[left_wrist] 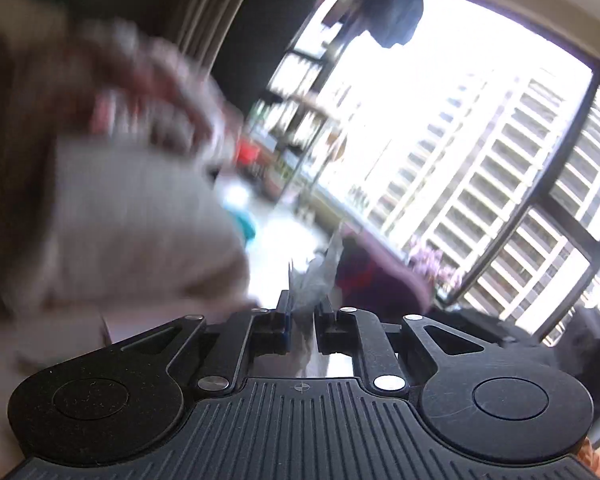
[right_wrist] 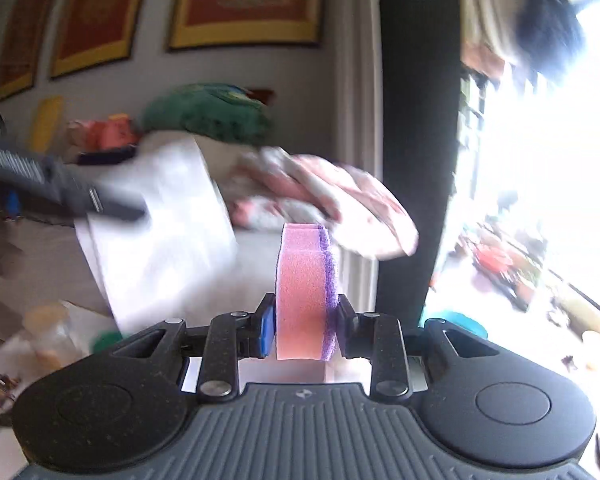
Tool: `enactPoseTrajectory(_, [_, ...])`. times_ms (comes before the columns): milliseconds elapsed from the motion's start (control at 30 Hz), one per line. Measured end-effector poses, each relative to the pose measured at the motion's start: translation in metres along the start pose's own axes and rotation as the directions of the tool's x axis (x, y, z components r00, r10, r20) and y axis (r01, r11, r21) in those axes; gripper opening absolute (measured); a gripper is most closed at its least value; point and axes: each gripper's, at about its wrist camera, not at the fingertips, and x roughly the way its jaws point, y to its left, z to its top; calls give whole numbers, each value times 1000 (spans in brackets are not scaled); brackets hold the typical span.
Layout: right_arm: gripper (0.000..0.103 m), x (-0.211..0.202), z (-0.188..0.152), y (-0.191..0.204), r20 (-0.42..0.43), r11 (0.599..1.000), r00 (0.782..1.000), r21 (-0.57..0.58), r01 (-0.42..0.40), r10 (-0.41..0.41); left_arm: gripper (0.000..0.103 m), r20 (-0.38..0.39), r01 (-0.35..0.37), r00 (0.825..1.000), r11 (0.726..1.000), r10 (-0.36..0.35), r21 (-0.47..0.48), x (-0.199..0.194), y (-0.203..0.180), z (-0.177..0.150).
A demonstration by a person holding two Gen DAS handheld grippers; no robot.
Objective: Organize soft objects
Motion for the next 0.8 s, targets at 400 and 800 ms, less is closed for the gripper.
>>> enactPoseTrajectory(400, [29, 87, -58, 62, -308, 982, 950, -187, -5, -54, 14, 56, -303, 950, 950, 307, -76, -39, 64, -25])
enactPoseTrajectory(800, [55, 67, -44, 76, -320, 982, 932, -20, -185, 169, 14, 108, -573, 796, 799, 595, -181, -206, 122, -114])
